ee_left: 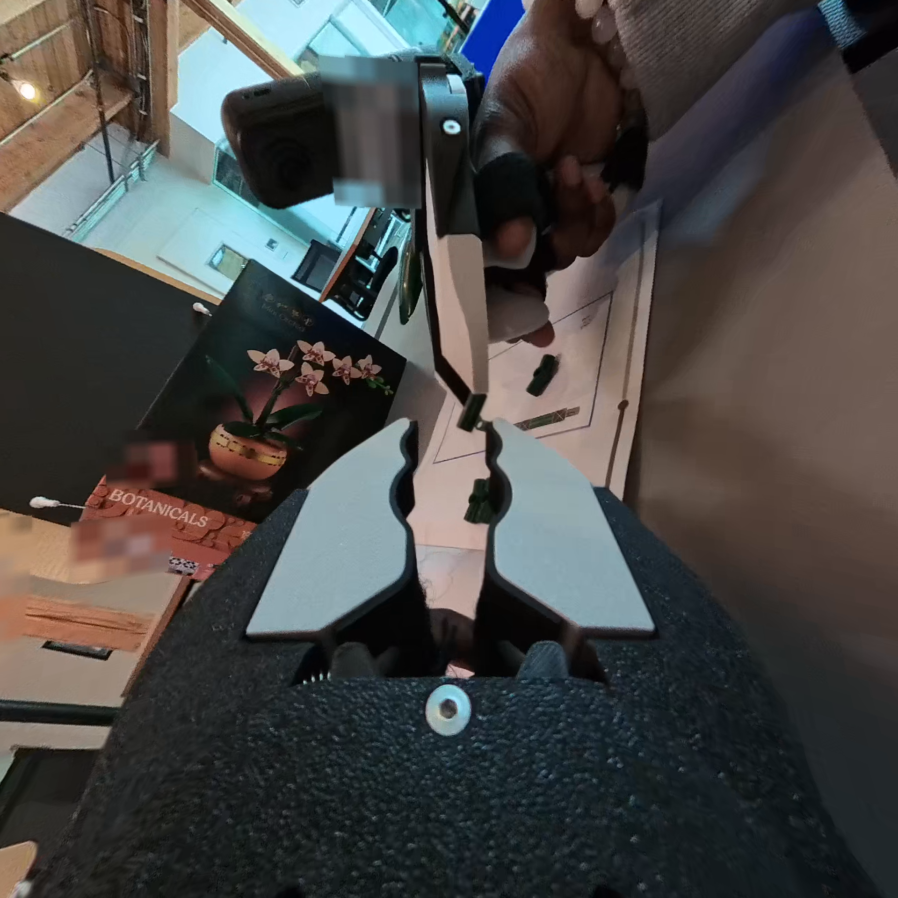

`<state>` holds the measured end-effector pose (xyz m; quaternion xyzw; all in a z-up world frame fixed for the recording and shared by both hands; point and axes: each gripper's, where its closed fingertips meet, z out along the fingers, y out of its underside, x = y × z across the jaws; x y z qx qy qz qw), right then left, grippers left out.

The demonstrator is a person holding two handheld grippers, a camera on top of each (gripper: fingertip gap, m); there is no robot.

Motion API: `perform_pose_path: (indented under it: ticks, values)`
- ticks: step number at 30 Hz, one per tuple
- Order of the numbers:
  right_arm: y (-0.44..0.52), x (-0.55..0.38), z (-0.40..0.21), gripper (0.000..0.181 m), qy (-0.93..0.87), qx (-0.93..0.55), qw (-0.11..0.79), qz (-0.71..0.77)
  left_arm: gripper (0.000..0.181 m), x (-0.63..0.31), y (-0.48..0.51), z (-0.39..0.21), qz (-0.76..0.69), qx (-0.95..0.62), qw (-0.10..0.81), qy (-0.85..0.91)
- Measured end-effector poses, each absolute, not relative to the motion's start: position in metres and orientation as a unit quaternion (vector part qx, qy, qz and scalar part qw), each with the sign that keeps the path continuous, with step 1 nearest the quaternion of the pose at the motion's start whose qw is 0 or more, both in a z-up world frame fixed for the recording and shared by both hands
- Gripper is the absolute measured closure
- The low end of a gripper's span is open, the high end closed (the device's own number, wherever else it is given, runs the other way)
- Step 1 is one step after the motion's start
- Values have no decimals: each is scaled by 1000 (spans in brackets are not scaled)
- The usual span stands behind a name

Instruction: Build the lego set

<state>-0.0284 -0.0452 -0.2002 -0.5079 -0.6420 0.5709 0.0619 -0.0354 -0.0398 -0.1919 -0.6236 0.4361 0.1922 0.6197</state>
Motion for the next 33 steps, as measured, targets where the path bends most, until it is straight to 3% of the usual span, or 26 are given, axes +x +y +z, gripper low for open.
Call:
perform_pose_path:
  ticks: [5, 9, 14, 20, 33]
  values:
    - [-53, -24, -199, 174, -657, -496, 32, 567, 156, -28, -39, -200, 203, -616, 601, 467]
    - [-58, -24, -196, 174, -669, -486, 31, 561, 175, -26, -39, -201, 205, -618, 596, 469]
    - [-50, -36, -174, 151, -662, -456, 175, 569, 175, -37, -36, -188, 133, -665, 626, 385]
    - [-51, -46, -164, 169, -643, -459, 296, 536, 175, -43, -37, -171, 71, -673, 663, 321]
    - [-53, -48, -167, 175, -642, -470, 270, 542, 170, -45, -34, -175, 114, -671, 654, 330]
